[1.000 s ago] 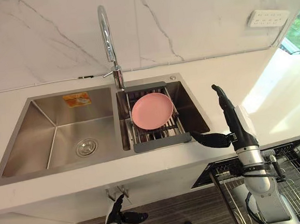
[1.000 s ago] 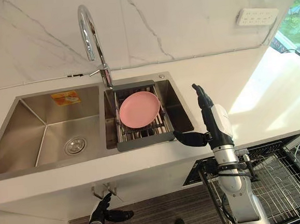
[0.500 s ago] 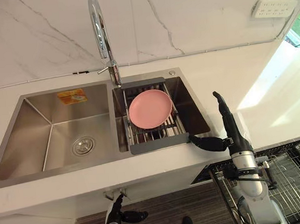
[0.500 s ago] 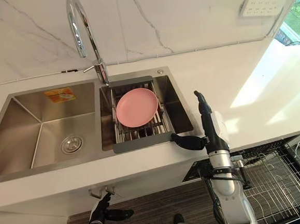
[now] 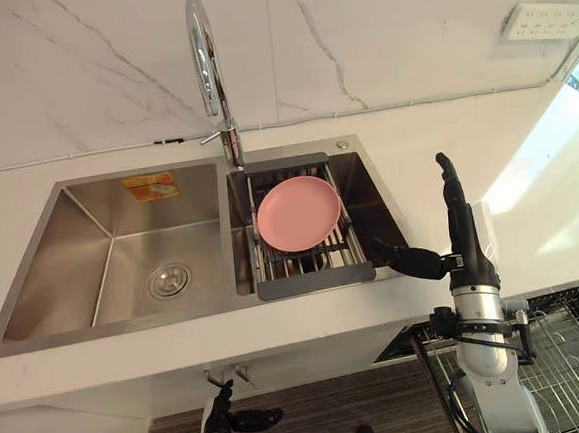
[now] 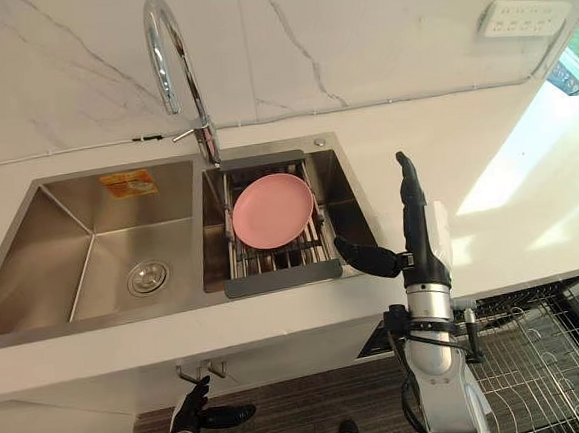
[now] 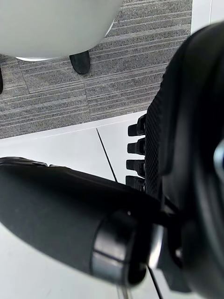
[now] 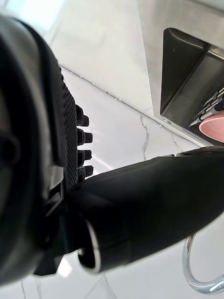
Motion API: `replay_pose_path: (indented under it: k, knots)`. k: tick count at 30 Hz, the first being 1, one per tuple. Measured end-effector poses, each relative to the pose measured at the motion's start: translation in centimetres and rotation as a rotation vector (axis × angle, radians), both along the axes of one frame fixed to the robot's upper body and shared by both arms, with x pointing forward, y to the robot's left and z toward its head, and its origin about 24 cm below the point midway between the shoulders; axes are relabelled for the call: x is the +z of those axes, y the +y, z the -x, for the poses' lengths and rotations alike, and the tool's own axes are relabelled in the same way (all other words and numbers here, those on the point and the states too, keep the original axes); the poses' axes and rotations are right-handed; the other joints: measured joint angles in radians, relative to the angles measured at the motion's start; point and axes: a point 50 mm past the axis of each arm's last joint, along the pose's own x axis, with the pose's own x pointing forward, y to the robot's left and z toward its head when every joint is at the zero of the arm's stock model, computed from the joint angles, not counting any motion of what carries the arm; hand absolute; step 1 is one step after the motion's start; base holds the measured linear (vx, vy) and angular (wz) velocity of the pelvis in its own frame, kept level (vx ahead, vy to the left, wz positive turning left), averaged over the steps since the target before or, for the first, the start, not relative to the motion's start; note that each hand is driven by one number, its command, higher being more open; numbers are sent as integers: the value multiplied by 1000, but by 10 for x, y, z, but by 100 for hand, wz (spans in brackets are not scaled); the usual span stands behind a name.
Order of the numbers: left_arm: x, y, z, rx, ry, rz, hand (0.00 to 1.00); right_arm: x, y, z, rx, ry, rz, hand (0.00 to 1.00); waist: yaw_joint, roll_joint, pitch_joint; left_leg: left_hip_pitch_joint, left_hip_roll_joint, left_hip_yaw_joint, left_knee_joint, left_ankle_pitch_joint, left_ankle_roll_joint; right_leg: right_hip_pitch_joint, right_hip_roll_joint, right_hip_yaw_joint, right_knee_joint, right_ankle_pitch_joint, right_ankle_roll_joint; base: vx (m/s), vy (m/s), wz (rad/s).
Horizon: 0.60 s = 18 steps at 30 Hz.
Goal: Walk over to the sink, pick up the cup, carry it to the dishwasher, place the cup inside the dishwasher, then close the dishwasher door
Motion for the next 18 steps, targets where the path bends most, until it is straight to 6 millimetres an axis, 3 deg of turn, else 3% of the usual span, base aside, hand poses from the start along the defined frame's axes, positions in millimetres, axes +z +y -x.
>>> replay_pose_path:
  k: [8,18]
  knots:
    - [0,0,0,-7,0,8,100,12,5,-17,99,-18,188,100,0,-5,0,3,0,1,-9,2,-3,1,0,-2,0,0,0,-31,-9,0]
    - [2,2,-2,-14,-12,5,100,3,16,-42,189,47,422,100,4,-17,7,-7,1,0,-23,10,-10,-9,1,-15,-3,0,1,2,-2,2]
